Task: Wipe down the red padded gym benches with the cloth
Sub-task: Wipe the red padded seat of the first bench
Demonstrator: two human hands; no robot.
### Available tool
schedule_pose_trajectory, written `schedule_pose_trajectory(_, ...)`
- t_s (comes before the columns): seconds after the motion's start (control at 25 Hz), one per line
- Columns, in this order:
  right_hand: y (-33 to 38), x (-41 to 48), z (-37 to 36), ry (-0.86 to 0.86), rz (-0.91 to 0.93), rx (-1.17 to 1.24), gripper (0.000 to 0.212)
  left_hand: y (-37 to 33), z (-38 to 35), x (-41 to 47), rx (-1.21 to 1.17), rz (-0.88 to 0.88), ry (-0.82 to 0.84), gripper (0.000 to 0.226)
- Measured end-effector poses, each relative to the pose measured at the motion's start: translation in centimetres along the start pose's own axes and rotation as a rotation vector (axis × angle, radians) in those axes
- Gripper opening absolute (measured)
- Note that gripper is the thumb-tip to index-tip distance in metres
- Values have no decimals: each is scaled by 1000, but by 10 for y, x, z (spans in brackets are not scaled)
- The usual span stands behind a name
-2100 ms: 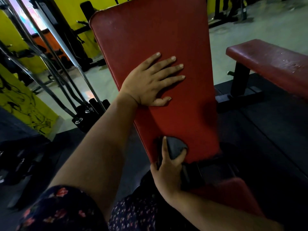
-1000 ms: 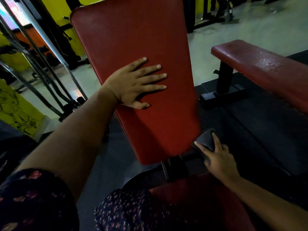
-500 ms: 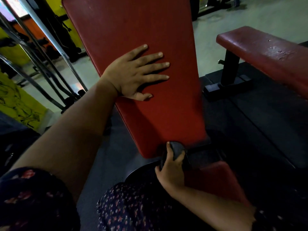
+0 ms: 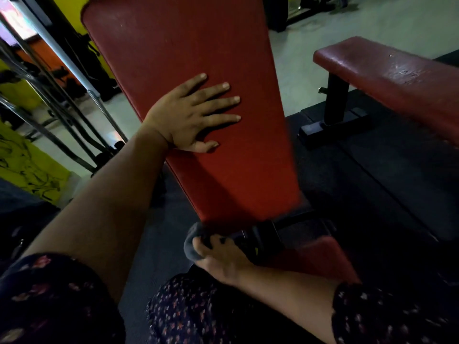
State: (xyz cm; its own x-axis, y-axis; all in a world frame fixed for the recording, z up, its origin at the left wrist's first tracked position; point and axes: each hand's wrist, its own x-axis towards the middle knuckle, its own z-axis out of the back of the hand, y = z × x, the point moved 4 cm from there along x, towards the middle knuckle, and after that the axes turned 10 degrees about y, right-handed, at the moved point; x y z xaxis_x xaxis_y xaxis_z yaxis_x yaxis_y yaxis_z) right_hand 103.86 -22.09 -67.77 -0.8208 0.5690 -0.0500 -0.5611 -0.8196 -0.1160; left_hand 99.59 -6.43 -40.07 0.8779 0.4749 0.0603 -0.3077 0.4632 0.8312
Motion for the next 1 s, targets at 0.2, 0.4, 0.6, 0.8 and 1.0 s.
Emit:
schedule_pose_trajectory(0.2,-21,-15,-15,-62,67,-308,45,-1,1,-1,3,5,9,66)
schedule_pose_trajectory(0.4,-105,-77,-24,-227,-94,-160,39,-3,2,-2,12,-3,-21,64)
schedule_pose_trajectory(0.6,-201,-131,21,-255,-382,118,74,-1,2,-1,42,26,-65,57)
schedule_pose_trajectory(0.8,-293,-137,119,-727,-518,600,84,15,25,6,51,239,-137,51)
schedule_pose_trajectory(1.0,-349,-95,247,-965,-391,961,83,52,56,44,80,511,-188,56)
